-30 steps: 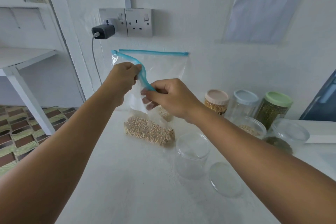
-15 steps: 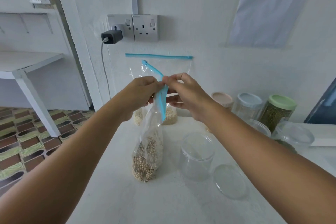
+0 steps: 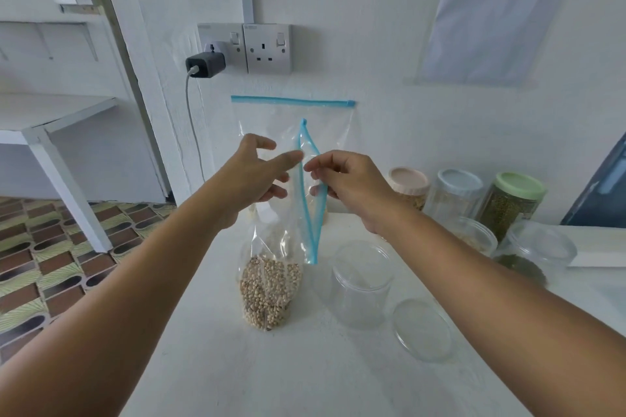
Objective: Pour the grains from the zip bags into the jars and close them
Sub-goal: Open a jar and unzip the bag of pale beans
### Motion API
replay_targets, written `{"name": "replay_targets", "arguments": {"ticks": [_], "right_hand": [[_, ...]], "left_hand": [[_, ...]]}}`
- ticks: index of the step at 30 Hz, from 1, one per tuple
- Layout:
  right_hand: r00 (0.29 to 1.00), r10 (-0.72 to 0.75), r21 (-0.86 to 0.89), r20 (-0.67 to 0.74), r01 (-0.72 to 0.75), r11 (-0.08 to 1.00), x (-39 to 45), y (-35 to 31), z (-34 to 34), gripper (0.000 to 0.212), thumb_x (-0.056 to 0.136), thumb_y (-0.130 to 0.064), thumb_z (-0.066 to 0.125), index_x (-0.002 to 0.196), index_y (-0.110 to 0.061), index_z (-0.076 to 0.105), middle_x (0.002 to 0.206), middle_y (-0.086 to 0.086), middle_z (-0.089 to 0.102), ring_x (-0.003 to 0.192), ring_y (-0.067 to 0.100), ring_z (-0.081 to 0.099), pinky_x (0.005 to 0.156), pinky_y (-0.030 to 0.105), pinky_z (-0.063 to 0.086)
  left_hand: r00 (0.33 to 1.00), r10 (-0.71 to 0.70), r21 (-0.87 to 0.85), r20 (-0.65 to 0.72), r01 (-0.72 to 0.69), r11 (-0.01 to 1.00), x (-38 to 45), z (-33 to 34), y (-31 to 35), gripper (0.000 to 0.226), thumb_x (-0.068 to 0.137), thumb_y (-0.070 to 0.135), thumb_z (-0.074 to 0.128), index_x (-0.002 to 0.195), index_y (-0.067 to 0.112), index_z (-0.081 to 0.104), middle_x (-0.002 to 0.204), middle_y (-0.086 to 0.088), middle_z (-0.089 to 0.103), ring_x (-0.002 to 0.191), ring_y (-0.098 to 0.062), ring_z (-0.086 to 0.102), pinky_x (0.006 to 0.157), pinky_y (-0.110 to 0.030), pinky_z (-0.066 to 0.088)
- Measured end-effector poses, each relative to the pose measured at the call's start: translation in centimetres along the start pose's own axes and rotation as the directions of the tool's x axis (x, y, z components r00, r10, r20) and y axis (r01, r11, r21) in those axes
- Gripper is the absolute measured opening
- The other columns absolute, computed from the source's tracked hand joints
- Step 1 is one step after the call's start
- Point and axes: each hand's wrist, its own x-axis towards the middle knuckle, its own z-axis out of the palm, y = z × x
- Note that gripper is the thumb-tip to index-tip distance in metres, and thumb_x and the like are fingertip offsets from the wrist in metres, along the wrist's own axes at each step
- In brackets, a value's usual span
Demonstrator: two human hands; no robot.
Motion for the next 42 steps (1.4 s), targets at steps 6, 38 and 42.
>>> {"name": "replay_targets", "arguments": {"ticks": [6, 38, 42], "right_hand": [[0.996, -0.089, -0.098, -0.024, 0.087, 0.991, 0.0, 0.3, -0.4, 0.027, 0.1, -0.007, 0.064, 0.099, -0.028, 0.081, 0.098, -0.011, 0.075, 0.087, 0.002, 0.072, 0.083, 0.016, 0.058], [0.979, 0.054, -0.523, 0.199, 0.06, 0.85, 1.2, -2.4, -0.9, 0.035, 0.102, -0.053, 0.058, 0.115, -0.028, 0.078, 0.127, -0.004, 0.071, 0.114, 0.015, 0.062, 0.097, 0.035, 0.047], [0.994, -0.019, -0.537, 0.109, 0.075, 0.84, 1.5, -0.7, -1.6, 0.017, 0.097, -0.035, 0.072, 0.1, -0.021, 0.081, 0.105, -0.013, 0.073, 0.103, 0.003, 0.062, 0.088, 0.017, 0.047]], "left_hand": [[0.989, 0.146, 0.225, -0.014, -0.139, 0.965, -0.2, 0.6, 0.7, 0.064, 0.092, 0.021, 0.078, 0.143, 0.027, 0.038, 0.085, -0.007, 0.073, 0.081, -0.026, 0.072, 0.077, -0.039, 0.062], [0.933, 0.357, -0.041, 0.043, -0.355, 0.934, -3.5, 2.8, -3.8, 0.052, 0.099, 0.03, 0.067, 0.135, 0.025, 0.029, 0.095, 0.0, 0.078, 0.082, -0.017, 0.075, 0.082, -0.032, 0.059], [0.97, 0.229, -0.081, -0.083, -0.235, 0.968, -2.2, 1.0, -6.7, 0.029, 0.104, 0.032, 0.059, 0.126, 0.024, 0.043, 0.109, 0.001, 0.071, 0.1, -0.013, 0.067, 0.081, -0.027, 0.052]]}}
